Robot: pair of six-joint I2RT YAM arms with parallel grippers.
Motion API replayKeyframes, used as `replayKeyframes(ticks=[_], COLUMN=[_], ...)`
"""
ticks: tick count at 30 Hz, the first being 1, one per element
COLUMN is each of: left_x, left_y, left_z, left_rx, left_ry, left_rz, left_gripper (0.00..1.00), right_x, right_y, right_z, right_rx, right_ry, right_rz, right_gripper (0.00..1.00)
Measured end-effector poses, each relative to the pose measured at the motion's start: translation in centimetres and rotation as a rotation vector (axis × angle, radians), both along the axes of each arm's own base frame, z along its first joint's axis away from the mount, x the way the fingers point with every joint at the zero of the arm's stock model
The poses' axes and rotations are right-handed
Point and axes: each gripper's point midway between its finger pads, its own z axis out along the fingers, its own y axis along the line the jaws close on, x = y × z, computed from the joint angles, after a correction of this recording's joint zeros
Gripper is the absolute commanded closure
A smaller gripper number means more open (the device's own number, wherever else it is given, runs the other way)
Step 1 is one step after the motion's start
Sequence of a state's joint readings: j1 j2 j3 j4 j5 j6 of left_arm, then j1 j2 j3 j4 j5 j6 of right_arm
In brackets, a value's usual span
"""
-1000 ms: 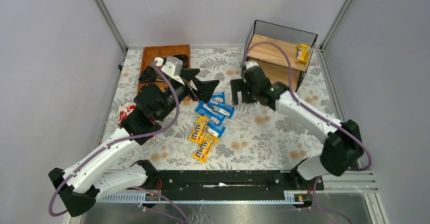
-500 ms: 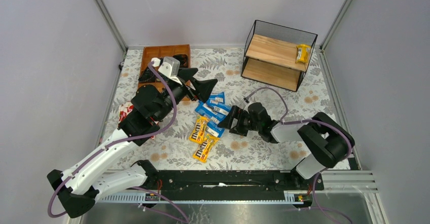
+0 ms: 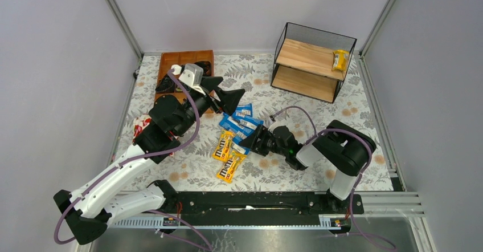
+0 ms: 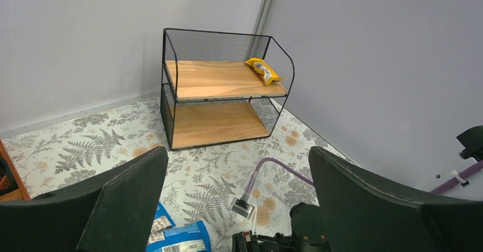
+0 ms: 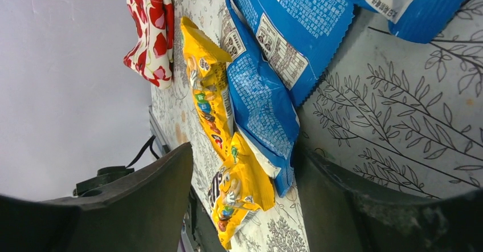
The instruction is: Place and organize the candy bags onto the shelf
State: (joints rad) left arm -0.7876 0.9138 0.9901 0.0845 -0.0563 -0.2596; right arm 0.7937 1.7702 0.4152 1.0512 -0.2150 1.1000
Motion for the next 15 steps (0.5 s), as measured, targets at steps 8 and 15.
replayKeyframes(ticks=[8,15], left_x=[0.0,0.0], left_y=[0.0,0.0], left_z=[0.0,0.0], left_rx=[0.0,-0.001], left_ry=[0.0,0.001], left_rz=[0.0,-0.002], left_gripper=[0.01,0.01], right_x=[0.3,0.7], right_y=[-0.3,-0.4], right_z=[-0.6,-1.2], right_rx=[-0.005,0.002], right_ry=[-0.066,-0.096], right_rz=[-0.073,-0.106], right_gripper=[0.49,0.65])
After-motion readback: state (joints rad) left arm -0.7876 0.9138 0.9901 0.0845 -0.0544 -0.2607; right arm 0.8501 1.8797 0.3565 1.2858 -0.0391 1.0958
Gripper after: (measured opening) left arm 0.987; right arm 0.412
